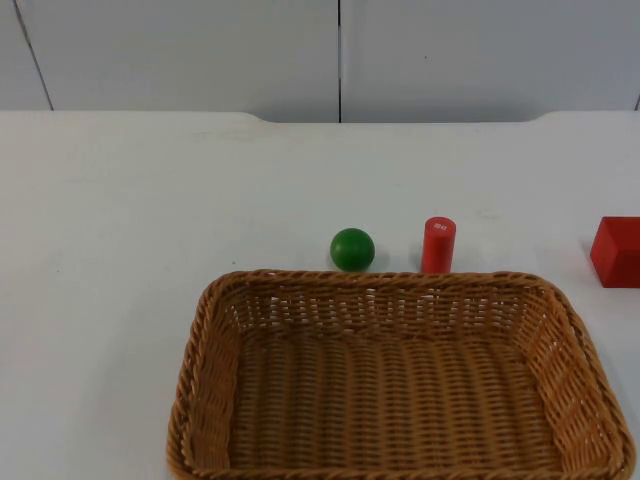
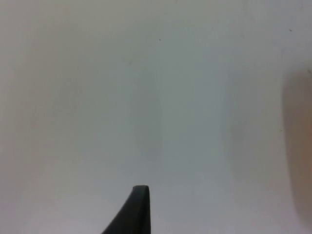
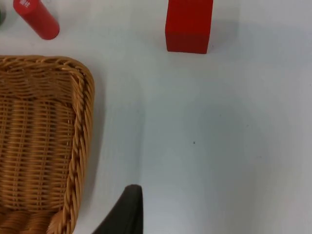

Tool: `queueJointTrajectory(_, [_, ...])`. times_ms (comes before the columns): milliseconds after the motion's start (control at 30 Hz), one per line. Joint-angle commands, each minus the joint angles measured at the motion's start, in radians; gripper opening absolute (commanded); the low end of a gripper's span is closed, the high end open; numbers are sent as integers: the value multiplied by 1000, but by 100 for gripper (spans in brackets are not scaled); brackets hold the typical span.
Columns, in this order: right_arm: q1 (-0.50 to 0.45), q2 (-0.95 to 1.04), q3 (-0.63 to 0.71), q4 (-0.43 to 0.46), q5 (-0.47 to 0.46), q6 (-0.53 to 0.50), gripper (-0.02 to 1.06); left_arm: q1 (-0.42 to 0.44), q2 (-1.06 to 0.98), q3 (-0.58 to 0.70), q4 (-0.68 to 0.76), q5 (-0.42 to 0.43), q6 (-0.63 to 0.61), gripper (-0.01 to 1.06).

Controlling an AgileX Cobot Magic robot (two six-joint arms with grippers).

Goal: Pick up the basket with the left hand and place the object to the left of the red cylinder into the basket with the right hand.

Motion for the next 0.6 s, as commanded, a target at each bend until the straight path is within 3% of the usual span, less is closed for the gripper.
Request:
queueJointTrajectory(0, [-6, 0, -8, -4, -6, -6, 104, -3, 13, -7, -20, -7, 17, 105])
queueJointTrajectory(200, [-6, 0, -8, -4, -6, -6, 104, -3, 76, -7, -81, -24, 65, 105])
queueJointTrajectory(400, [-6, 1, -8, -8, -6, -6, 104, -8, 223, -11, -306, -65, 248, 104])
queueJointTrajectory(567, [-6, 1, -8, -10, -6, -9, 104, -65, 386, -57, -365, -82, 290, 97])
